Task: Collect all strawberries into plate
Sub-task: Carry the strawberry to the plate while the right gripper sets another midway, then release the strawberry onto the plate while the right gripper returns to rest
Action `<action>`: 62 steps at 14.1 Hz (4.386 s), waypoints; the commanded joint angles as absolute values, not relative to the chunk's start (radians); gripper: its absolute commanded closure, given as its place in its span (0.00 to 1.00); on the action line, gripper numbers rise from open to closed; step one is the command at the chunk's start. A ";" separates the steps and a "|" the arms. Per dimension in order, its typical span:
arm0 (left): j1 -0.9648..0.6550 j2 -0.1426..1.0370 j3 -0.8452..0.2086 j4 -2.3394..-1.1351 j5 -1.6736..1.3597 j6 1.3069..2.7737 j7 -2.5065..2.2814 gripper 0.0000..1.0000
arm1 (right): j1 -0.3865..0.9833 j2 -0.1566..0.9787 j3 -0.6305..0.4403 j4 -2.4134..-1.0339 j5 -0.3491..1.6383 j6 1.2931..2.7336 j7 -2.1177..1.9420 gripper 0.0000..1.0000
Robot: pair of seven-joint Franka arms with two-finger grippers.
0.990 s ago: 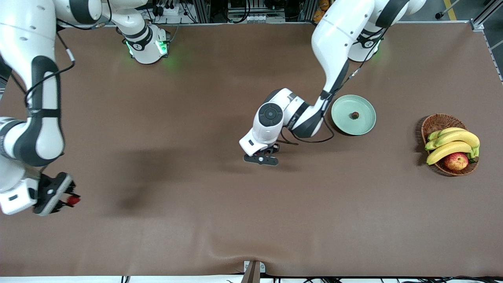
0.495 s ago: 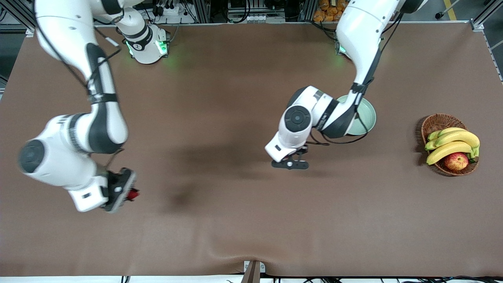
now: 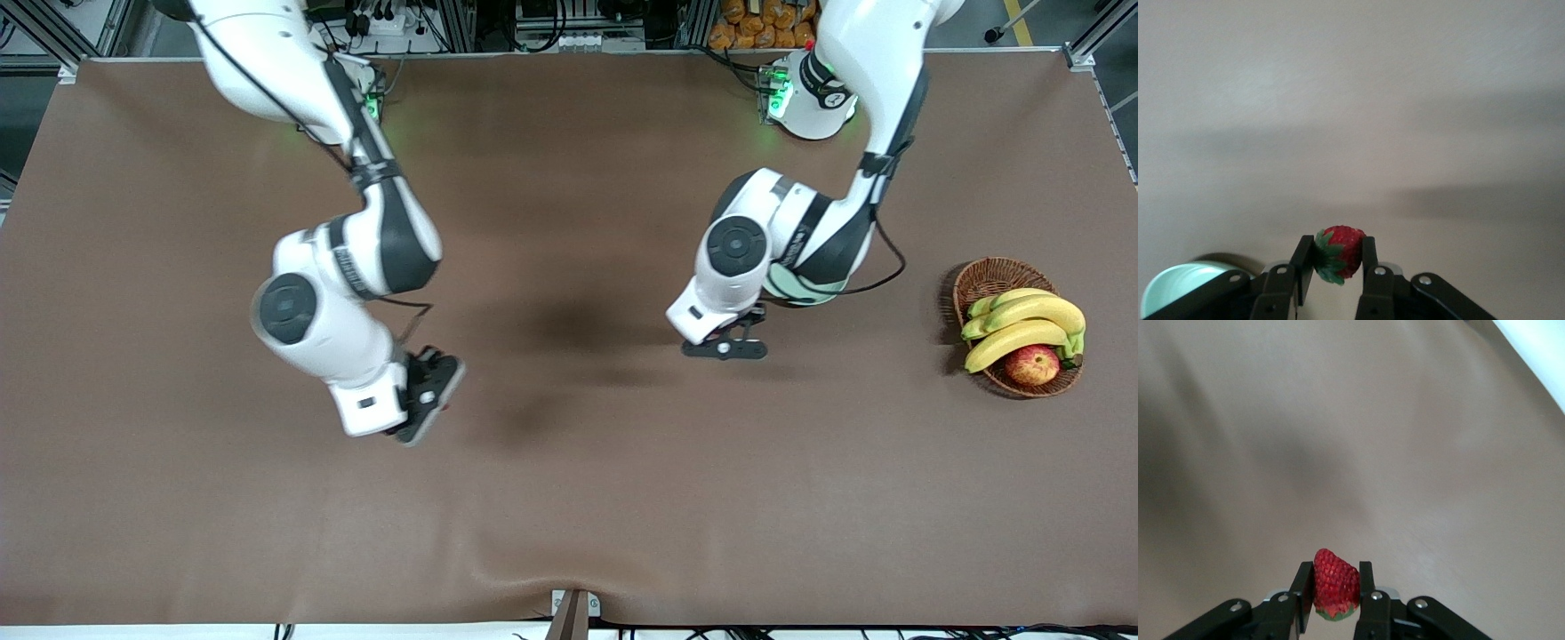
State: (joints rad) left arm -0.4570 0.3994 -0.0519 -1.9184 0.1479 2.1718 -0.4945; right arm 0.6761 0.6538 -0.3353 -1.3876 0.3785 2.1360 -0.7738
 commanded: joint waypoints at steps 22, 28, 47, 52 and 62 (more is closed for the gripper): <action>-0.252 0.133 -0.067 -2.467 0.176 2.387 -0.376 0.04 | 1.054 0.819 -0.307 -1.526 0.431 2.393 0.225 0.00; -0.264 0.181 -0.069 -2.386 0.175 2.385 -0.376 0.00 | 1.019 0.726 -0.371 -1.529 0.430 2.330 0.221 0.00; -0.560 0.619 -0.086 -1.700 0.092 2.384 -0.552 0.00 | 0.666 0.298 -0.554 -1.536 0.188 1.746 0.103 0.00; -0.650 0.683 -0.084 -1.634 0.051 2.388 -0.598 0.00 | 0.275 0.126 -0.263 -1.601 0.089 1.704 0.002 0.00; -0.727 0.747 -0.084 -1.635 0.060 2.494 -0.666 0.10 | -0.046 -0.037 0.003 -1.654 0.037 1.592 0.036 0.00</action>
State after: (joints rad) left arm -0.7197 0.7289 -0.0924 -1.6562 0.0659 2.4891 -0.6554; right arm -0.0146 -0.0061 -0.0288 -1.6209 0.0615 1.5987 -0.0060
